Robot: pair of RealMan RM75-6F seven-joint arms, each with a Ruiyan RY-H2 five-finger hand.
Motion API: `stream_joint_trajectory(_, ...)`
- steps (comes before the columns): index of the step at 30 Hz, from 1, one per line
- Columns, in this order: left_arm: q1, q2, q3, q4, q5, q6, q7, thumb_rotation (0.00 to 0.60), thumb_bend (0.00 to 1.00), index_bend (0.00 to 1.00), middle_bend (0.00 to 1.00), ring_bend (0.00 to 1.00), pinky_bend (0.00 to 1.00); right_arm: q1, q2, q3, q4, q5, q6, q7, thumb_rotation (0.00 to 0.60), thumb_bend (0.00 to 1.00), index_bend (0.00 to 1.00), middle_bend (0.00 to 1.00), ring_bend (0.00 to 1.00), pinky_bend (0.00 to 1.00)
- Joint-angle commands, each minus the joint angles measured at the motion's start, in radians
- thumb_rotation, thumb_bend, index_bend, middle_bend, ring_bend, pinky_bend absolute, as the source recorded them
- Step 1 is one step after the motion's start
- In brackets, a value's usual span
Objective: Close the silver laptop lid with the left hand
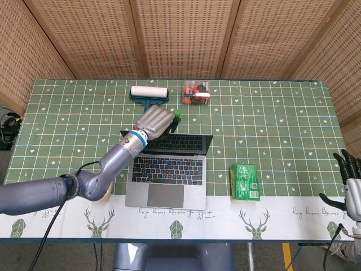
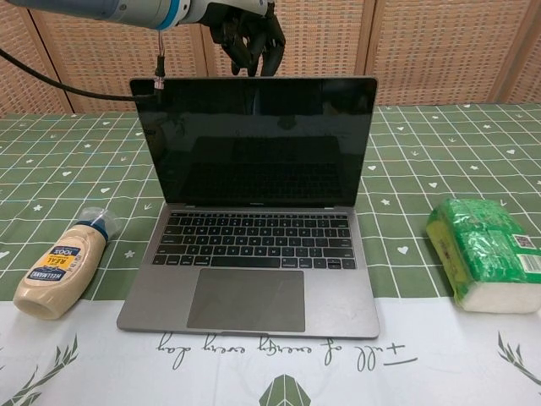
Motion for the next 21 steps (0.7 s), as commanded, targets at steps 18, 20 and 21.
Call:
stream_joint_trajectory(18,0.095,0.061,0.144,-0.298,0.233,0.068,-0.008,0.6,1.0,0.56,0.43,0.38,0.39,-0.024,0.025,-0.003,-0.028,-0.023,0.047,0.016,0.6,0.06,0.0,0.0,0.0,0.0)
stream_joint_trajectory(20,0.102,0.043,0.163,-0.301,0.251,0.069,-0.002,0.6,1.0,0.56,0.43,0.38,0.39,-0.025,0.026,-0.004,-0.03,-0.026,0.049,0.015,0.6,0.06,0.0,0.0,0.0,0.0)
stream_joint_trajectory(21,0.107,0.033,0.17,-0.301,0.257,0.071,-0.004,0.6,1.0,0.56,0.43,0.38,0.39,-0.025,0.026,-0.005,-0.031,-0.027,0.049,0.015,0.6,0.06,0.0,0.0,0.0,0.0)
